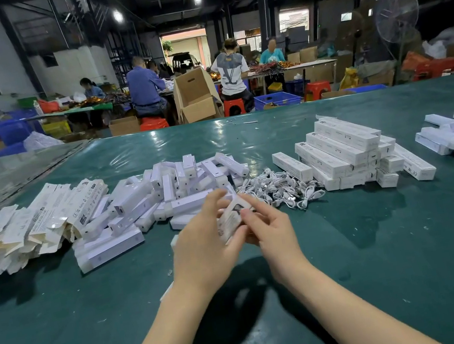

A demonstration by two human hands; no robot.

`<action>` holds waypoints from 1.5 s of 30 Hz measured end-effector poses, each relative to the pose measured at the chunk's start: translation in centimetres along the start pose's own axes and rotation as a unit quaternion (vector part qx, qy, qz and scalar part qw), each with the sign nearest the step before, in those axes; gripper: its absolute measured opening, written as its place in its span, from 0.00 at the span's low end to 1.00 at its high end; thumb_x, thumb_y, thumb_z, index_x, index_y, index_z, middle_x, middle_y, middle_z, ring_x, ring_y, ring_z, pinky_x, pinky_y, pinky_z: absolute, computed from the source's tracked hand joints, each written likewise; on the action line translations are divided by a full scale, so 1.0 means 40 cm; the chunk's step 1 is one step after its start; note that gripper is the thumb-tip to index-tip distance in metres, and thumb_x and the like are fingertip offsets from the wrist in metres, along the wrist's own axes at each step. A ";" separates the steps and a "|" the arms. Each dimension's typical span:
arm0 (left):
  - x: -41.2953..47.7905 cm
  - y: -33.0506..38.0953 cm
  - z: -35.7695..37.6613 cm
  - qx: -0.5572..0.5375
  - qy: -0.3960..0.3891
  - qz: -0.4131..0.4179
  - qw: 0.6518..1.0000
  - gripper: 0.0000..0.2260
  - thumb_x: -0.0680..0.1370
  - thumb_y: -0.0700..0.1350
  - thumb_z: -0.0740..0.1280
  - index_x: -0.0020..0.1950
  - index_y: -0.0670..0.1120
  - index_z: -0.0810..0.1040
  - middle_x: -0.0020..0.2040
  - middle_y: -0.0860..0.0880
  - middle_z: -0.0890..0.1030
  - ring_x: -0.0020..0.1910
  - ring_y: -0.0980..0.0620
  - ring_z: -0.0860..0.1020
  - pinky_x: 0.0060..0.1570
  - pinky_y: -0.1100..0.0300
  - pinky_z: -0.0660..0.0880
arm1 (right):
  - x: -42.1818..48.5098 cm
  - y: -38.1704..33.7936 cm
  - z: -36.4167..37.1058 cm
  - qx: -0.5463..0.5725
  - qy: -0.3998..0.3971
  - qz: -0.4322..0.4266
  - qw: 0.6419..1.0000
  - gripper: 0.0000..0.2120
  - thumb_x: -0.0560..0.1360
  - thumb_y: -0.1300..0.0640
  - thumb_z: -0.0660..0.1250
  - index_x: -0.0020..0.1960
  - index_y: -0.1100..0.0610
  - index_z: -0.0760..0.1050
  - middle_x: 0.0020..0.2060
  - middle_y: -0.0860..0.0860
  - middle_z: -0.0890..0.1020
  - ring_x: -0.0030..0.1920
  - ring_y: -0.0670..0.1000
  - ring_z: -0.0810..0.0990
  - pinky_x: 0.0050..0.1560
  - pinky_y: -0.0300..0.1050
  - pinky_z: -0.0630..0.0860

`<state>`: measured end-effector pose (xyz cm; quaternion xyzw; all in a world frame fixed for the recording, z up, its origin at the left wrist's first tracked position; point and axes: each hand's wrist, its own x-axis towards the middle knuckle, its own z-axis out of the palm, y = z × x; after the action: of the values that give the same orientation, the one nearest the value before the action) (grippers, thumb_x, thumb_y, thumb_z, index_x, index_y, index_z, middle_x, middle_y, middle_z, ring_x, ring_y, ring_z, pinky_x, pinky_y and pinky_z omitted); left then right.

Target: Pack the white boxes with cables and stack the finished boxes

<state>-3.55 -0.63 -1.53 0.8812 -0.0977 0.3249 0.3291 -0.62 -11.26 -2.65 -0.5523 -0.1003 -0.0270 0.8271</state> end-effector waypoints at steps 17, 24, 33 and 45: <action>-0.016 0.000 0.075 -0.251 -0.140 -0.196 0.938 0.03 0.79 0.45 0.60 0.49 0.49 0.66 0.38 0.50 0.76 0.32 0.57 0.73 0.35 0.63 0.70 | 0.027 -0.008 -0.039 -0.123 -0.040 -0.074 0.989 0.23 0.77 0.65 0.59 0.67 0.45 0.63 0.54 0.48 0.76 0.51 0.44 0.77 0.56 0.42 0.74; 0.017 -0.008 0.050 -0.638 -0.032 -0.348 0.686 0.14 0.82 0.41 0.52 0.66 0.38 0.65 0.47 0.41 0.77 0.43 0.47 0.78 0.34 0.59 0.79 | -0.011 0.005 -0.035 -0.526 -0.146 -0.229 0.806 0.22 0.74 0.51 0.65 0.66 0.52 0.68 0.52 0.50 0.70 0.52 0.48 0.72 0.52 0.45 0.70; 0.030 0.004 0.063 -0.589 -0.063 -0.369 0.717 0.16 0.81 0.52 0.52 0.64 0.46 0.64 0.58 0.45 0.71 0.52 0.48 0.73 0.43 0.55 0.72 | 0.022 -0.040 -0.077 -0.527 0.072 -0.280 0.799 0.09 0.70 0.59 0.71 0.47 0.60 0.74 0.38 0.56 0.80 0.40 0.58 0.76 0.39 0.48 0.66; 0.031 -0.019 0.081 -0.575 -0.089 -0.377 0.721 0.16 0.79 0.54 0.56 0.64 0.48 0.64 0.55 0.47 0.72 0.48 0.52 0.77 0.42 0.57 0.74 | 0.206 -0.153 -0.298 -0.362 0.423 -0.070 0.828 0.10 0.71 0.65 0.67 0.53 0.61 0.75 0.47 0.57 0.81 0.51 0.57 0.78 0.45 0.41 0.66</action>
<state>-0.67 -2.07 -3.00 0.5120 0.0459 -0.0249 0.8574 8.10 -24.05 0.13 -0.7379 0.2384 -0.3499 0.5256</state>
